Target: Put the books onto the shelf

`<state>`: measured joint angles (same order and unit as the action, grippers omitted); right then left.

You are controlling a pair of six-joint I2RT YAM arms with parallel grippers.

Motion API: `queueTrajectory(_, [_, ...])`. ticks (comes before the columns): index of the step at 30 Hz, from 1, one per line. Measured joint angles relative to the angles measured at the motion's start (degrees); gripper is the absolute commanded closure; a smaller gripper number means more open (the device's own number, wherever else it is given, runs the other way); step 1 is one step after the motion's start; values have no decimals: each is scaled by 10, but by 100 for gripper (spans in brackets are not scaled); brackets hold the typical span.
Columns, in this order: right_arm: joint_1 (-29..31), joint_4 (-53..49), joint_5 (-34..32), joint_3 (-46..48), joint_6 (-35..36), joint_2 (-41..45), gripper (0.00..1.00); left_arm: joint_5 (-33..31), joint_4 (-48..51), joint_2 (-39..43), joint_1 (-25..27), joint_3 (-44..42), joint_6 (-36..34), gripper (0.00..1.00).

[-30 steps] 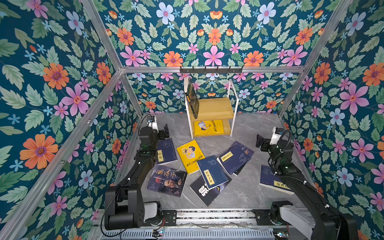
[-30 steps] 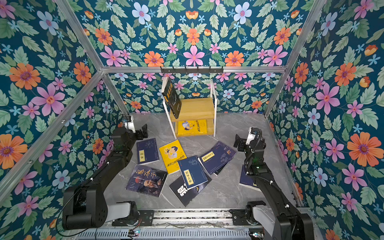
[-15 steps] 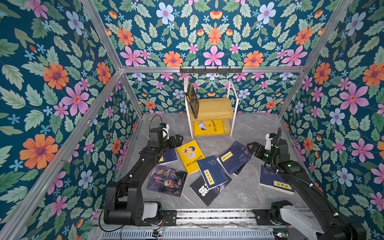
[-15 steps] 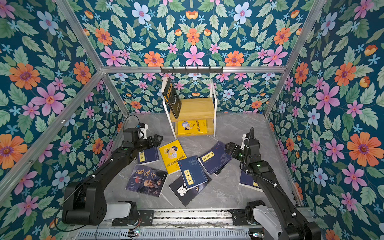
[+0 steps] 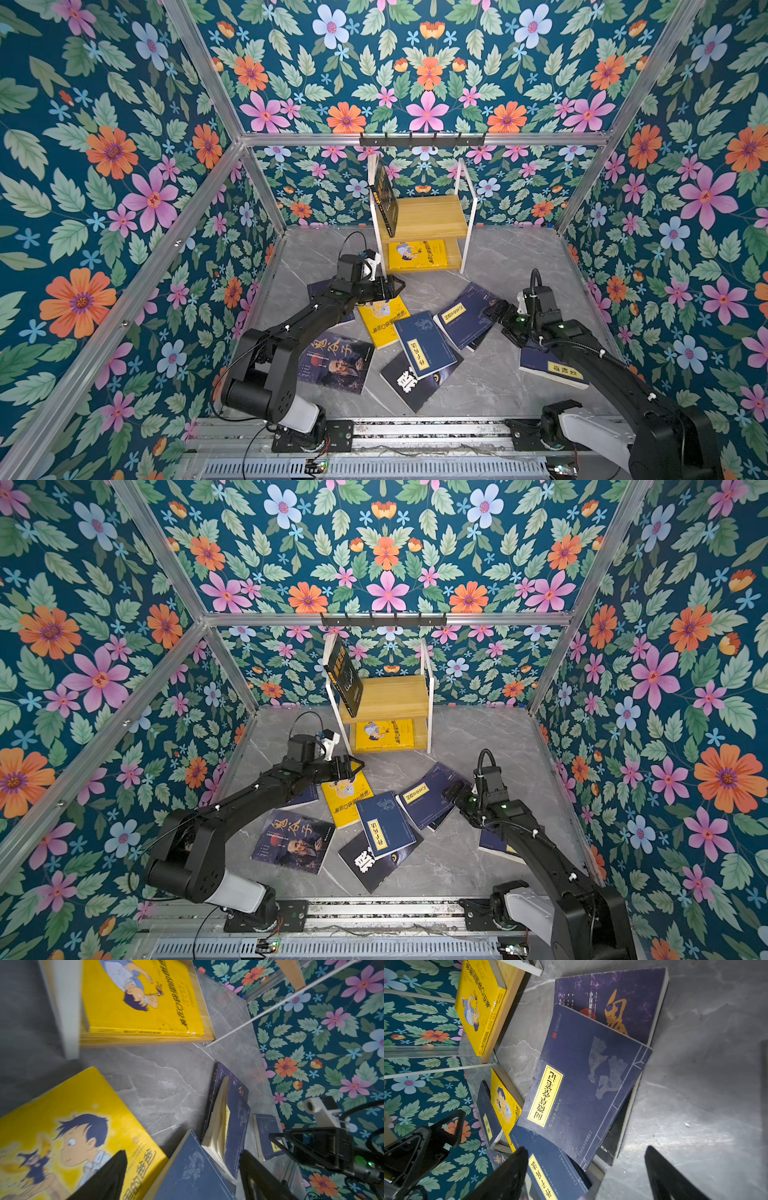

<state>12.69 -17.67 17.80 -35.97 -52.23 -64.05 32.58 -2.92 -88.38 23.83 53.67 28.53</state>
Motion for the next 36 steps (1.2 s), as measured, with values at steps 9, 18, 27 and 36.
queueTrajectory(9, [0,67,75,14,-81,-65,35,-21,71,-111,143,138,-78,0])
queueTrajectory(18, [1,96,105,12,-102,-86,52,-18,113,-197,155,173,-106,1])
queueTrajectory(27, [1,151,121,6,-108,-174,62,13,124,-263,162,205,-104,8])
queueTrajectory(36, [0,225,150,27,-112,-210,64,49,127,-288,161,217,-93,26])
